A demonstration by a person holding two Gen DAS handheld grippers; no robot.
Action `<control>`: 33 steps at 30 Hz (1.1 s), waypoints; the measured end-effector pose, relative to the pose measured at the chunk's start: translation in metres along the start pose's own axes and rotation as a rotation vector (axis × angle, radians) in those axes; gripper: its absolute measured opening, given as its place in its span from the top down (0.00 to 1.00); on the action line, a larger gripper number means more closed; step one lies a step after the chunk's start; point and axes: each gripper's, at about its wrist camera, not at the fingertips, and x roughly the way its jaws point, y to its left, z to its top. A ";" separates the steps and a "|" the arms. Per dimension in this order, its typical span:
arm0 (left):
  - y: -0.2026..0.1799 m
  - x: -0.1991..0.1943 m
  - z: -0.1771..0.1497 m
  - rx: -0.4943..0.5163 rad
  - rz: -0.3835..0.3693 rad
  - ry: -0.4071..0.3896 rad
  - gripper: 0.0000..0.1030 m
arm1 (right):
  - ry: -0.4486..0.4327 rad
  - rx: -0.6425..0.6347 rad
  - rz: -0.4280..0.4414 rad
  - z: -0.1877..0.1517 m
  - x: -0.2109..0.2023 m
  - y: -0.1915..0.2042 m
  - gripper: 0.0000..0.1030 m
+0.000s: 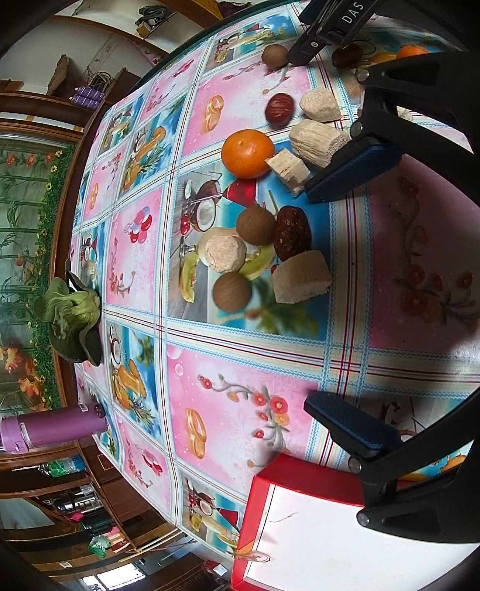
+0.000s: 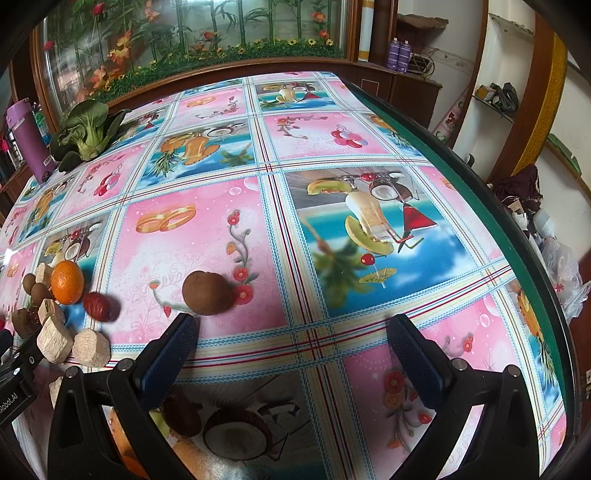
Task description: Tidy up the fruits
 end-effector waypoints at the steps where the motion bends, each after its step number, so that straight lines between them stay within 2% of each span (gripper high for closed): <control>1: 0.000 0.000 0.000 0.000 0.000 0.000 0.00 | 0.000 0.000 0.000 0.000 0.000 0.000 0.00; 10: -0.001 -0.001 0.000 0.001 0.001 0.001 0.00 | 0.000 0.003 -0.001 0.002 0.001 0.001 0.00; 15: 0.001 -0.011 -0.007 -0.013 0.041 0.012 0.00 | 0.031 -0.040 0.062 0.001 -0.001 0.002 0.01; 19: 0.001 -0.044 -0.011 0.022 0.079 -0.084 0.00 | -0.054 -0.046 0.121 -0.005 -0.031 -0.002 0.01; 23: 0.004 -0.076 -0.008 0.028 0.087 -0.173 0.00 | -0.075 -0.078 0.219 -0.013 -0.060 -0.003 0.01; 27: 0.007 -0.091 -0.004 0.037 0.084 -0.197 0.00 | -0.083 -0.132 0.283 -0.024 -0.079 0.005 0.01; 31: 0.009 -0.091 -0.001 0.041 0.095 -0.196 0.00 | -0.075 -0.192 0.327 -0.035 -0.087 0.014 0.08; 33: 0.010 -0.087 0.002 0.045 0.098 -0.187 0.00 | -0.059 -0.217 0.345 -0.037 -0.084 0.018 0.16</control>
